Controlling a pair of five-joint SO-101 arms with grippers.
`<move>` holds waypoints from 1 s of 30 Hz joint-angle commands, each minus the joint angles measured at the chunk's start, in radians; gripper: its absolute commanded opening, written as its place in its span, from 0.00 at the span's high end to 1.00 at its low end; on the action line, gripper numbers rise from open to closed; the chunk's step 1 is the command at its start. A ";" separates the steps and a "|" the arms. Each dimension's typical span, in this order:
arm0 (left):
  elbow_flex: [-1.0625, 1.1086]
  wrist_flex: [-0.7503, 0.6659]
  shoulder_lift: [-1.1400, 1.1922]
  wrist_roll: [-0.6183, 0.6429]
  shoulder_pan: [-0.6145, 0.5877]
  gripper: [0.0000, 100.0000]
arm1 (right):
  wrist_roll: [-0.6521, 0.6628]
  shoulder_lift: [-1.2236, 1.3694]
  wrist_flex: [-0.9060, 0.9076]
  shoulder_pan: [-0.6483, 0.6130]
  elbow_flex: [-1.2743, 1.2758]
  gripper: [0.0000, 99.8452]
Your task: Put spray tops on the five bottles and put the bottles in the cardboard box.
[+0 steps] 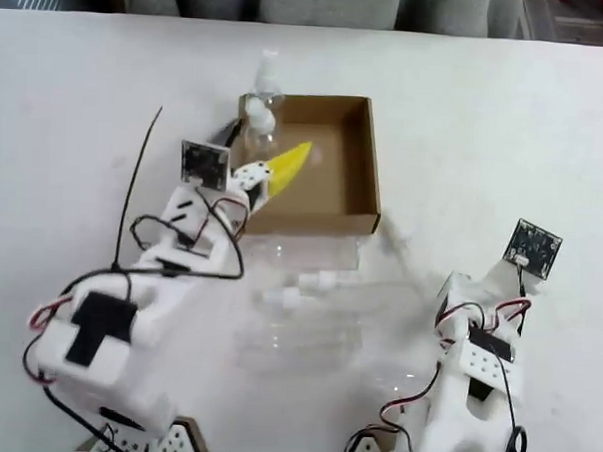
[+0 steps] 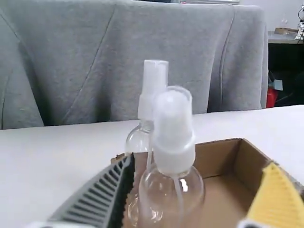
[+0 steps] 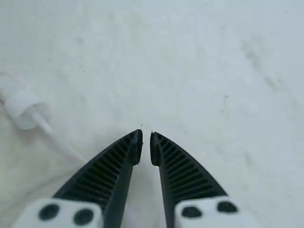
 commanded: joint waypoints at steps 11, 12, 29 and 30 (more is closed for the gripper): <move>0.218 0.494 -0.595 0.003 0.001 0.61 | 0.011 -0.013 -0.019 -0.007 -0.006 0.98; 0.218 0.563 -0.633 0.003 -0.001 0.61 | 0.011 -0.013 -0.019 -0.007 -0.006 0.98; 0.215 1.321 -1.155 0.005 -0.004 0.74 | 0.011 -0.013 -0.019 -0.007 -0.003 0.98; 0.215 1.329 -1.175 0.005 -0.005 0.80 | 0.011 -0.013 -0.019 -0.007 -0.003 0.98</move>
